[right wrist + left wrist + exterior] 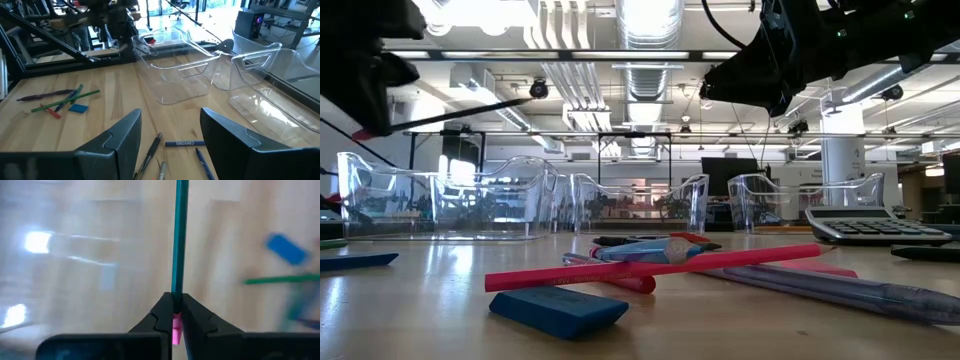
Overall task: Sort crayons/erasers/pens/pencils in bins
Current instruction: Put the green pencil into the top right transparent bin
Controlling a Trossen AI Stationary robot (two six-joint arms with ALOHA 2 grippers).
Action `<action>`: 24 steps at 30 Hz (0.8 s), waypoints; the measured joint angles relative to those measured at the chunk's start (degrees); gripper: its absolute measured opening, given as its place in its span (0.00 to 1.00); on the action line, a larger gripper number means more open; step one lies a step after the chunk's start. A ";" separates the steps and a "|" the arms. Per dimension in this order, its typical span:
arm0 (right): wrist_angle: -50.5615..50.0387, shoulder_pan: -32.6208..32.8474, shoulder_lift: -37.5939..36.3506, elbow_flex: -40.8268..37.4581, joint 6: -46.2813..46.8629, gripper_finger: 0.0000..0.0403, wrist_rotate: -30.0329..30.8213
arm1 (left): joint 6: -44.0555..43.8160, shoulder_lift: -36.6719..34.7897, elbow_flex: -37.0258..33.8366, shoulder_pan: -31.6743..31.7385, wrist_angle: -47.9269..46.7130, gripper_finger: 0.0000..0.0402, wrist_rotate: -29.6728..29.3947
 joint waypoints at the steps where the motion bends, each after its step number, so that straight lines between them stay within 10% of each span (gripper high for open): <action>1: 0.02 0.00 0.00 0.00 0.00 0.48 0.00 | 0.52 -0.87 0.36 0.86 -1.74 0.01 -1.41; 16: 0.02 0.00 0.02 -0.02 1.20 0.48 0.00 | 19.72 2.15 0.42 25.44 -5.96 0.01 -2.28; 24: -0.04 0.00 0.04 -0.28 1.16 0.48 -0.02 | 20.59 4.19 0.40 27.69 -5.32 0.01 -1.36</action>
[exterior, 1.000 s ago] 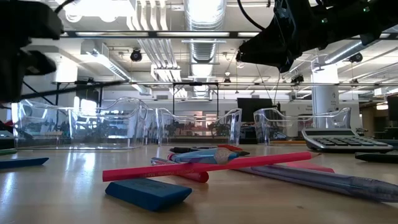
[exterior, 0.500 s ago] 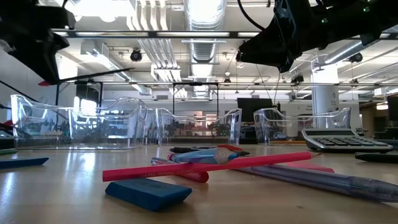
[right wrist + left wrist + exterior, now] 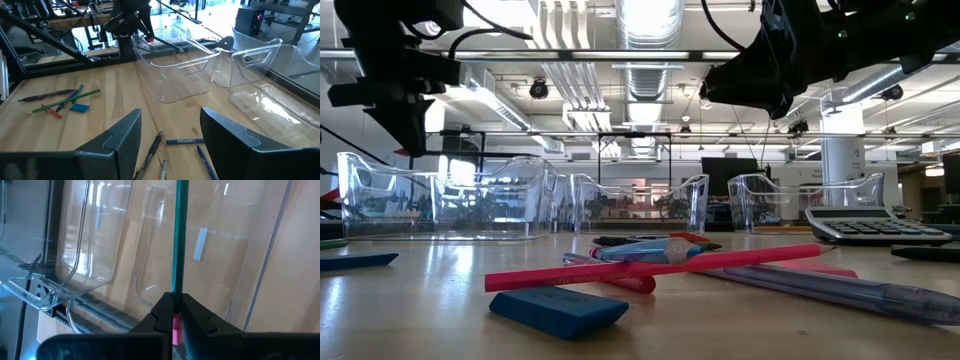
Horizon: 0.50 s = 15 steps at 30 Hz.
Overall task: Sort crayons/erasers/pens/pencils in bins
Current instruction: Put the green pencil into the top right transparent bin
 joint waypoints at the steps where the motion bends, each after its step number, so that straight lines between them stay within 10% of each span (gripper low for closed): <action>1: 0.02 0.00 0.00 0.00 0.00 0.48 0.00 | -0.01 0.00 0.00 0.00 0.44 0.01 0.01; 15: 0.17 0.02 0.00 0.31 0.40 0.48 -0.02 | 22.95 2.50 4.67 0.07 42.33 0.01 3.57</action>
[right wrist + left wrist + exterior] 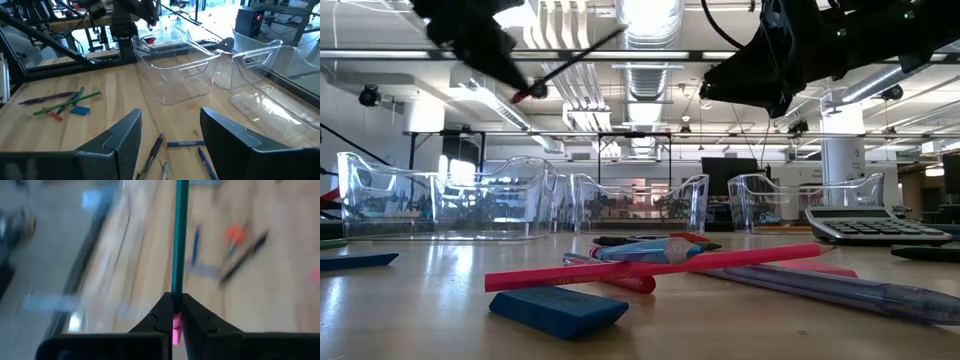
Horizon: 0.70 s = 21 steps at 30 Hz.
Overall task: Sort crayons/erasers/pens/pencils in bins
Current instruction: Put the green pencil into the top right transparent bin
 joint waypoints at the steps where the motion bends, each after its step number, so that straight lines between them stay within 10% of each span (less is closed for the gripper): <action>1: 0.03 0.19 0.00 0.00 0.15 0.48 -0.19 | 1.52 0.79 0.00 0.04 3.44 0.01 1.26; 21: 14.94 8.59 0.00 -0.92 -8.10 0.48 0.05 | 8.35 16.48 -5.20 2.95 55.06 0.01 22.19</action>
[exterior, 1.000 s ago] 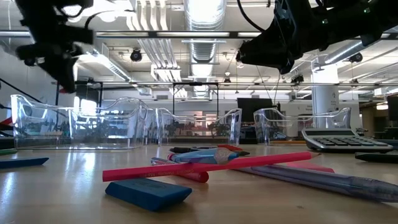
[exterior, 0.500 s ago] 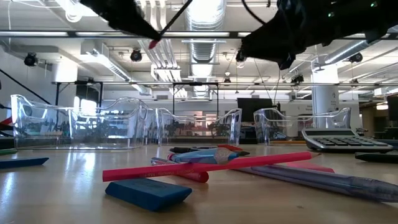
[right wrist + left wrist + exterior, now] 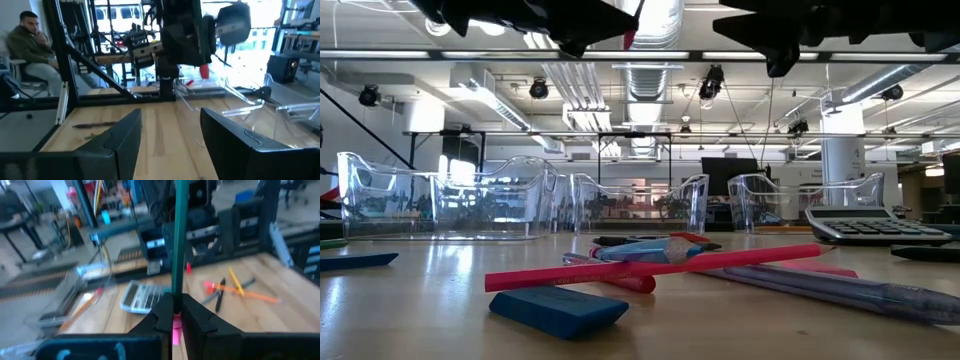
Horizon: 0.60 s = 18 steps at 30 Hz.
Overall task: Sort crayons/erasers/pens/pencils in bins
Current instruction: Put the green pencil into the top right transparent bin
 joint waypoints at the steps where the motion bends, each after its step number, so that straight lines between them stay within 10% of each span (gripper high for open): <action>1: 0.47 0.00 0.00 0.00 -0.15 0.48 0.02 | -0.10 0.10 -1.10 0.00 2.83 0.01 0.65; 18: 15.47 -1.02 9.38 0.15 -6.35 0.48 0.02 | -4.53 0.54 -7.26 -0.04 11.58 0.01 5.20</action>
